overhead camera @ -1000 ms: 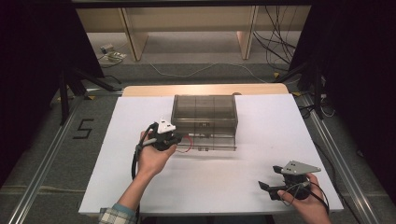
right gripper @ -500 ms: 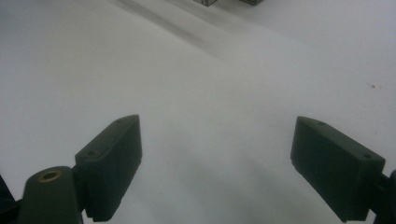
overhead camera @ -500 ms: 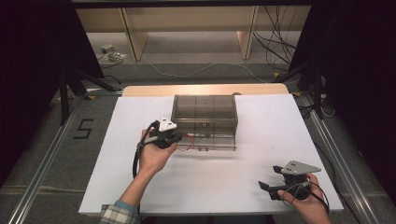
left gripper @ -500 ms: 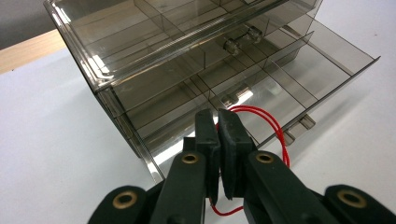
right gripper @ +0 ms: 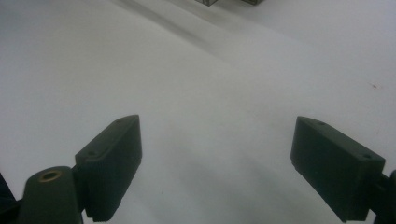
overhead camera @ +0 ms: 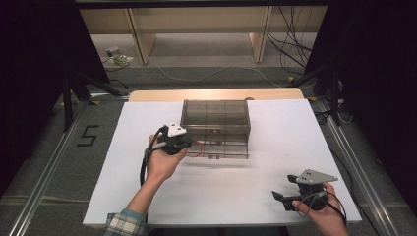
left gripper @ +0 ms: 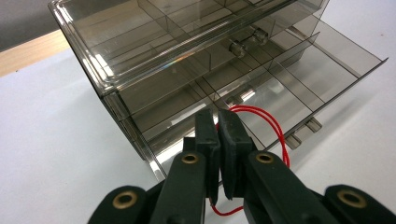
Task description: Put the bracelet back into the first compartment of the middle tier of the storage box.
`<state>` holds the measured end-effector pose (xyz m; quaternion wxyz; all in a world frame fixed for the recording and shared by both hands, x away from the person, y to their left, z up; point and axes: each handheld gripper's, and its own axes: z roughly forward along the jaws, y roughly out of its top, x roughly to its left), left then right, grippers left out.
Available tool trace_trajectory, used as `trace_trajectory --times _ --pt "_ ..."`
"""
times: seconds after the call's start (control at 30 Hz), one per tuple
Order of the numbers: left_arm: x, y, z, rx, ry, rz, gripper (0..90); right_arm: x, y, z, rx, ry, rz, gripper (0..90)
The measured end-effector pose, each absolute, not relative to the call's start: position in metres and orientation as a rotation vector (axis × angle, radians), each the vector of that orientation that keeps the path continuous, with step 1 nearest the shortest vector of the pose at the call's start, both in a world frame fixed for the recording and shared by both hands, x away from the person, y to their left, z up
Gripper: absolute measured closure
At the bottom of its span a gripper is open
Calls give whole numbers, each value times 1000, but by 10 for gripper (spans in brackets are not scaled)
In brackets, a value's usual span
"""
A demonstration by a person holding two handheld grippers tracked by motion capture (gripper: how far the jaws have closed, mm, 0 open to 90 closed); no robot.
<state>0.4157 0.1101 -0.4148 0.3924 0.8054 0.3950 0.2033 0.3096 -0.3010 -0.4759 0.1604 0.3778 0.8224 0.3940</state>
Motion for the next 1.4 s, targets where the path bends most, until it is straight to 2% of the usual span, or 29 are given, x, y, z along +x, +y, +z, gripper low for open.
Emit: trace_trajectory --times 1.4 --pt "431 103 -419 2085 992 603 874 310 -301 -476 1079 2347 1127 173"
